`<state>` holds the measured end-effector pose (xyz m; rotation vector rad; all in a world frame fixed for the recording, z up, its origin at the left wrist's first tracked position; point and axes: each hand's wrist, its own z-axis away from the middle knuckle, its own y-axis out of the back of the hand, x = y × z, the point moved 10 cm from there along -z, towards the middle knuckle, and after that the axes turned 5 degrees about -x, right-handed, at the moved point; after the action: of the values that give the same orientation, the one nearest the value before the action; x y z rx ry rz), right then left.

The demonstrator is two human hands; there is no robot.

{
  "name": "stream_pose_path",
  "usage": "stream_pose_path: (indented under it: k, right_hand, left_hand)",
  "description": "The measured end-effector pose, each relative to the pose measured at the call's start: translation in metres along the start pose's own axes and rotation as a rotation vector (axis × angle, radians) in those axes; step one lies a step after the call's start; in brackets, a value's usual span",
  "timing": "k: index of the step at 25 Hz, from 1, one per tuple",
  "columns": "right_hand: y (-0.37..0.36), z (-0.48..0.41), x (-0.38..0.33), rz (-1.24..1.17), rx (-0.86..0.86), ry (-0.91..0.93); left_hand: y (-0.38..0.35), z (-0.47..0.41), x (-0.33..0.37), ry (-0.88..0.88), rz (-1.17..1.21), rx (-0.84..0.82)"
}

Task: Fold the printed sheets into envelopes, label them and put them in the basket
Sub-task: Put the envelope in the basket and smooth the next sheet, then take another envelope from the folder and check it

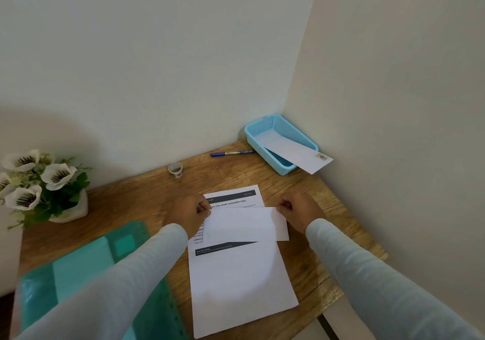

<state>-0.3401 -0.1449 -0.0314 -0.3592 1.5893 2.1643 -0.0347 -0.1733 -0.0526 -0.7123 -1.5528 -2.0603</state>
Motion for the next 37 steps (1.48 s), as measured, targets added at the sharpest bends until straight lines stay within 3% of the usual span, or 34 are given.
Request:
stream_pose_path:
  k: [4, 6, 8, 12, 16, 26, 32, 37]
  right_hand:
    - [0.000, 0.004, -0.002, 0.106, 0.065, 0.020]
    - [-0.001, 0.008, -0.010, 0.249, 0.124, 0.032]
    - [-0.014, 0.014, -0.027, 0.373, 0.159, 0.087]
    - [-0.080, 0.036, -0.076, 0.278, 0.037, 0.296]
    - [-0.123, 0.042, -0.080, 0.357, -0.021, 0.277]
    - [-0.090, 0.042, 0.007, 0.399, 0.006, 0.067]
    - [-0.081, 0.040, 0.002, 0.445, -0.078, 0.049]
    - [-0.056, 0.066, -0.026, 0.365, -0.026, 0.040]
  left_hand:
    - [0.002, 0.008, 0.002, -0.010, -0.091, 0.069]
    - [-0.001, 0.020, 0.020, -0.152, -0.282, 0.129]
    - [-0.022, 0.031, 0.035, -0.285, -0.451, 0.074]
    - [-0.062, 0.038, 0.026, -0.228, -0.666, -0.075]
    - [-0.075, 0.040, 0.013, -0.170, -0.774, -0.108]
    - [-0.073, 0.038, 0.004, -0.172, -0.794, -0.128]
    - [-0.063, 0.037, 0.010, -0.185, -0.688, -0.235]
    - [-0.012, 0.072, 0.007, -0.211, -0.482, -0.146]
